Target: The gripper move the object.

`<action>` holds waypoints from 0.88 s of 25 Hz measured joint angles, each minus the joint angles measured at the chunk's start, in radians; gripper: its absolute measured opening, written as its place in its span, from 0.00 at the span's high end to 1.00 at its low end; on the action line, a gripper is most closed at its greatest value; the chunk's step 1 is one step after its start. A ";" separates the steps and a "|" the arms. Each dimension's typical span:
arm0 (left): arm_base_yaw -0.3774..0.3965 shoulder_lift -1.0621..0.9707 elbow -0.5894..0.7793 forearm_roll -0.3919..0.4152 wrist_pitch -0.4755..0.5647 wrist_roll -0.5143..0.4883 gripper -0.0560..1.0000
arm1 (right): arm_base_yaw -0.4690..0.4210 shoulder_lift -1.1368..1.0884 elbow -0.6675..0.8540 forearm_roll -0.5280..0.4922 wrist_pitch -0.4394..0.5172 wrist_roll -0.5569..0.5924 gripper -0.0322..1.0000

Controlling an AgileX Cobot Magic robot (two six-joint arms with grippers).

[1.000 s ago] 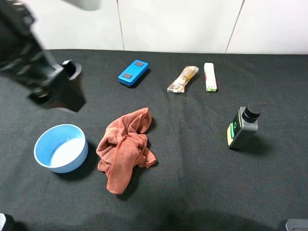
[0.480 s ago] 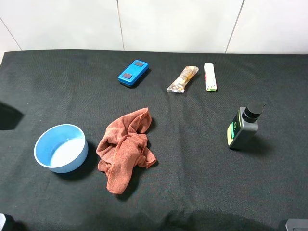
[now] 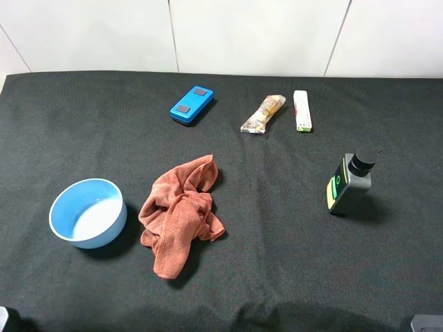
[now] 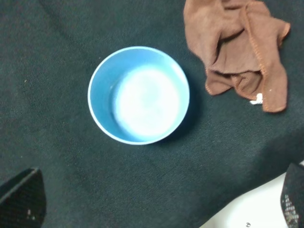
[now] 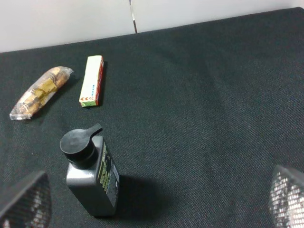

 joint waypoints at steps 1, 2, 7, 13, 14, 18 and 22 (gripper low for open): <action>0.019 -0.022 0.020 0.002 0.000 0.000 0.02 | 0.000 0.000 0.000 0.000 0.000 0.000 0.30; 0.040 -0.039 0.038 0.004 -0.002 0.000 0.02 | 0.000 0.000 0.000 0.000 0.000 0.000 0.30; 0.188 -0.135 0.114 0.006 -0.078 0.070 0.02 | 0.000 0.000 0.000 0.000 0.000 0.000 0.30; 0.361 -0.242 0.169 -0.060 -0.143 0.194 0.02 | 0.000 0.000 0.000 0.000 0.000 0.000 0.30; 0.392 -0.258 0.172 -0.075 -0.143 0.216 0.02 | 0.000 0.000 0.000 0.000 0.000 0.000 0.30; 0.504 -0.307 0.177 -0.126 -0.139 0.282 0.02 | 0.000 0.000 0.000 0.000 0.000 0.000 0.30; 0.606 -0.335 0.192 -0.178 -0.122 0.324 0.02 | 0.000 0.000 0.000 0.000 0.000 0.000 0.30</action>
